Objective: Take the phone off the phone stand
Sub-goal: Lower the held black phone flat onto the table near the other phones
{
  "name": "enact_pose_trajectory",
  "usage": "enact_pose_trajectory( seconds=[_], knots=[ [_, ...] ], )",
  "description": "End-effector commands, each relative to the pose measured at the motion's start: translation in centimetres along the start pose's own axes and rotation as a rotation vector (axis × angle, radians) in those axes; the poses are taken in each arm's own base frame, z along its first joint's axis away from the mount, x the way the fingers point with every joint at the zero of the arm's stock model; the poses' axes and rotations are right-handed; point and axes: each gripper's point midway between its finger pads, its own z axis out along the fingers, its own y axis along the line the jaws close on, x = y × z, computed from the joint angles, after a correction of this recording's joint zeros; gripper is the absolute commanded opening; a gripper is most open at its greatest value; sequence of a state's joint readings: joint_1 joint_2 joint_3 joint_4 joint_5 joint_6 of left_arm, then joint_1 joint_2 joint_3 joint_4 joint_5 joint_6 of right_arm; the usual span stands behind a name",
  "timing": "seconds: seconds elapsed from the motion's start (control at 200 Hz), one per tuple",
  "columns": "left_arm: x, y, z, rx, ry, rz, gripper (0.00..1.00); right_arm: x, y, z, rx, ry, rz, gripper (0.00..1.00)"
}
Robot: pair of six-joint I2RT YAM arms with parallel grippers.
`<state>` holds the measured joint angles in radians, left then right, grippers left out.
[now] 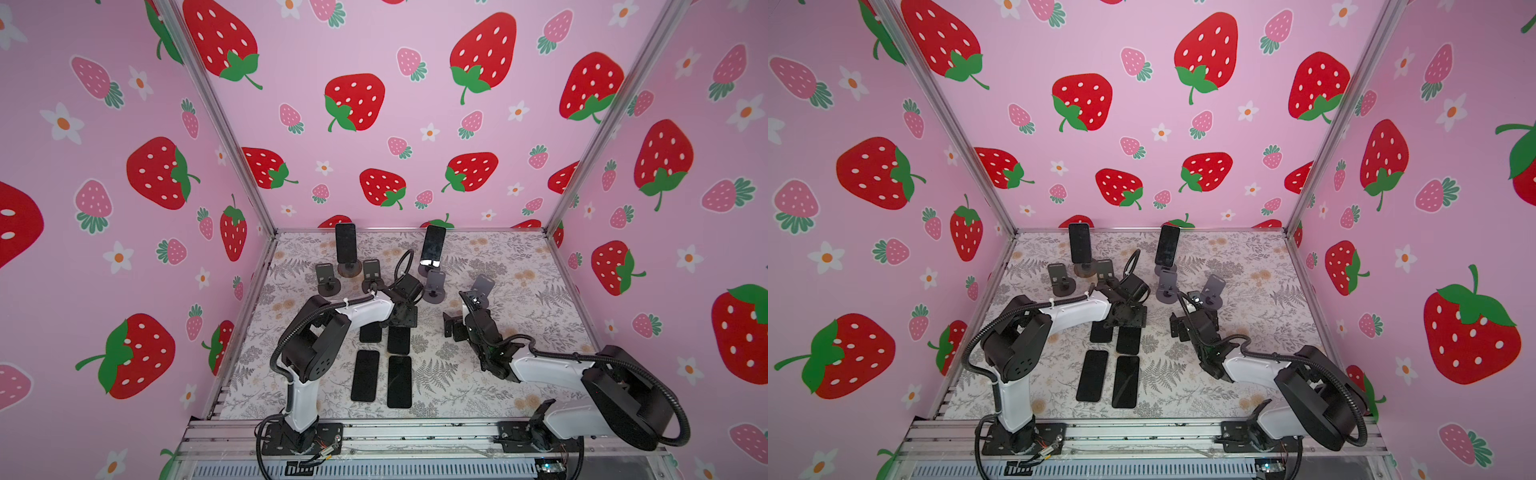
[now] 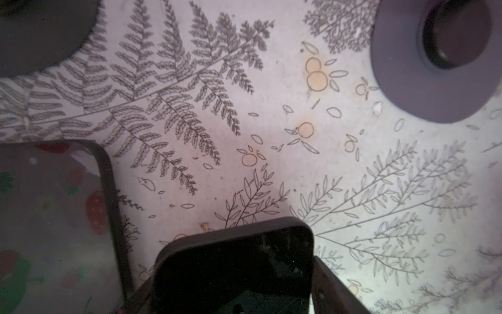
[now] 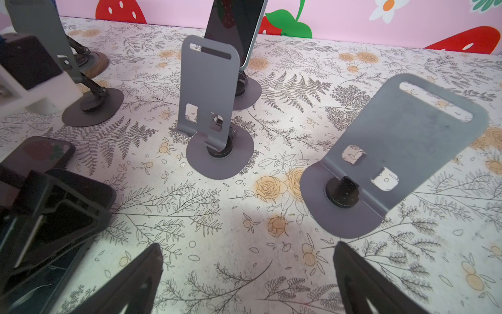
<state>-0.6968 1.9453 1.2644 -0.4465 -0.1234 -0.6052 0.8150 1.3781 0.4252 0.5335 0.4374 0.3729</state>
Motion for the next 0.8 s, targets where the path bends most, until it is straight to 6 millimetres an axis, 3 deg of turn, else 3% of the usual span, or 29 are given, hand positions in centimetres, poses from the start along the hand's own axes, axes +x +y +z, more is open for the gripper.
enact_pose_trajectory(
  seconds=[0.0, 0.795],
  knots=[
    [2.18, 1.2, 1.22, -0.063, 0.088, 0.005, 0.76, -0.21, -0.3, -0.18, 0.01, -0.007, 0.018, 1.0],
    [1.95, 1.15, 0.46, -0.062, 0.048, -0.004, 0.79, -0.39, -0.15, -0.26, 0.002, -0.009, 0.022, 1.0]
  ],
)
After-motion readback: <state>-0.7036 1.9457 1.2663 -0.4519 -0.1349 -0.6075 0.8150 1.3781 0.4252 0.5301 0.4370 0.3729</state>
